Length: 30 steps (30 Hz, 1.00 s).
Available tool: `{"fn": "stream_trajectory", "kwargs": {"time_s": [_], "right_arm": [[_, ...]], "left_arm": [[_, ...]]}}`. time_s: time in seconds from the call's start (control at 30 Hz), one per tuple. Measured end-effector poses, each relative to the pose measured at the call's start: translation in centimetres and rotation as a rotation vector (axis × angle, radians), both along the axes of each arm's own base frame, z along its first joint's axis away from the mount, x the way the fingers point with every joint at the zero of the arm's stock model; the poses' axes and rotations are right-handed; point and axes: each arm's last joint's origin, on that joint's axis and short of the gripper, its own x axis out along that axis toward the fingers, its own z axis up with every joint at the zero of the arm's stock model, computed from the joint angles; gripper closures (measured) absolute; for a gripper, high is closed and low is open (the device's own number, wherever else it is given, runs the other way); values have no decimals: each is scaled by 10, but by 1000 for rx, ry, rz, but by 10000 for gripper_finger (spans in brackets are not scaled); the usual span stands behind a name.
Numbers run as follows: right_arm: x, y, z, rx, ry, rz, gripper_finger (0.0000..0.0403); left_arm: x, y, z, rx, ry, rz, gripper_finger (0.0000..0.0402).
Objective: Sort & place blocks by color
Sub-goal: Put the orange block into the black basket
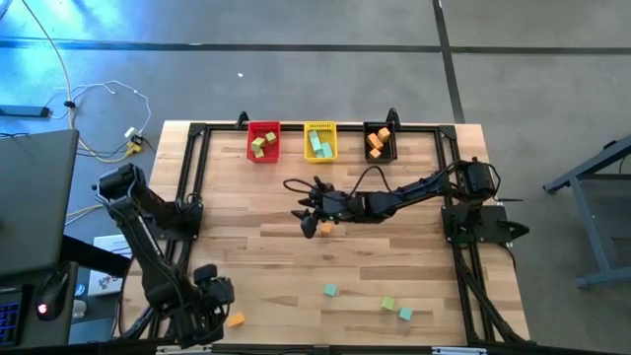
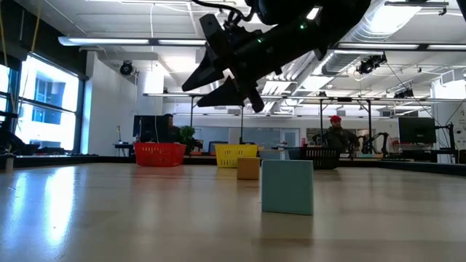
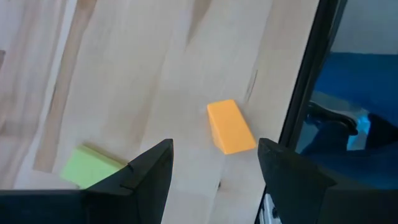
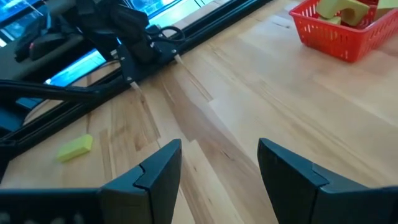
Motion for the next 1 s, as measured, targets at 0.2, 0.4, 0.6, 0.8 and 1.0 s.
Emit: {"fn": "stream_trajectory", "kwargs": {"time_s": [0.2,0.4,0.6,0.8,1.0], "right_arm": [[-1,1,-3,21,27,-8,206],[-2,1,-3,21,31,-7,206],[-2,1,-3,20,31,-8,206],[-2,1,-3,20,31,-9,206],[-2,1,-3,30,28,-13,206]], "left_arm": [[-1,-12,-12,0,-5,20,179],[-1,-22,-23,-13,-9,54,179],[0,-28,-37,12,15,52,179],[2,-32,-48,22,35,47,179],[4,-36,-55,17,48,36,179]]}}
